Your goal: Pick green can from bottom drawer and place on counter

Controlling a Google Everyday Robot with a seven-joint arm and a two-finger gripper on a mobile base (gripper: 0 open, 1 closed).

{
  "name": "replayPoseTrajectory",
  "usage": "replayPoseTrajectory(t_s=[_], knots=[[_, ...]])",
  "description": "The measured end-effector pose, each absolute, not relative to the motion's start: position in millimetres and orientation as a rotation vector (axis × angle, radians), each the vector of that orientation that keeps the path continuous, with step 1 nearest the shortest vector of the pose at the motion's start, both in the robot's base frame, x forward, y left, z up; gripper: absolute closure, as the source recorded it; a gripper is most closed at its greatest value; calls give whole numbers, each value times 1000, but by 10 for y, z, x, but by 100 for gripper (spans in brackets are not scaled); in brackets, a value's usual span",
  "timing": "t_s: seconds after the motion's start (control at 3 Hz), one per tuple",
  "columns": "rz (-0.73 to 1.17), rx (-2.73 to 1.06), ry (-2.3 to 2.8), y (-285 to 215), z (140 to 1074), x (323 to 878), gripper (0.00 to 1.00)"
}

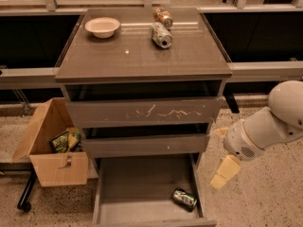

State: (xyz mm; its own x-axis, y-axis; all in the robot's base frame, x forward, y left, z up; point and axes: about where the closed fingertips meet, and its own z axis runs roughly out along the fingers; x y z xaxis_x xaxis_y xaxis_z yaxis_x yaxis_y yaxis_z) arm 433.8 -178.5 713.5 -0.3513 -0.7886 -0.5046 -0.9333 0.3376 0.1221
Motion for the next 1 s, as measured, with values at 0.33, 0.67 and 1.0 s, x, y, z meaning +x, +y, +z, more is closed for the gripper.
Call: replayPoseTrajectory(t_s=[0.33, 0.67, 1.0], knots=[[559, -1527, 2251, -1788, 7109, 4346, 0], [492, -1567, 2233, -1841, 6638, 4503, 0], [442, -1611, 2201, -1911, 6072, 4677, 0]])
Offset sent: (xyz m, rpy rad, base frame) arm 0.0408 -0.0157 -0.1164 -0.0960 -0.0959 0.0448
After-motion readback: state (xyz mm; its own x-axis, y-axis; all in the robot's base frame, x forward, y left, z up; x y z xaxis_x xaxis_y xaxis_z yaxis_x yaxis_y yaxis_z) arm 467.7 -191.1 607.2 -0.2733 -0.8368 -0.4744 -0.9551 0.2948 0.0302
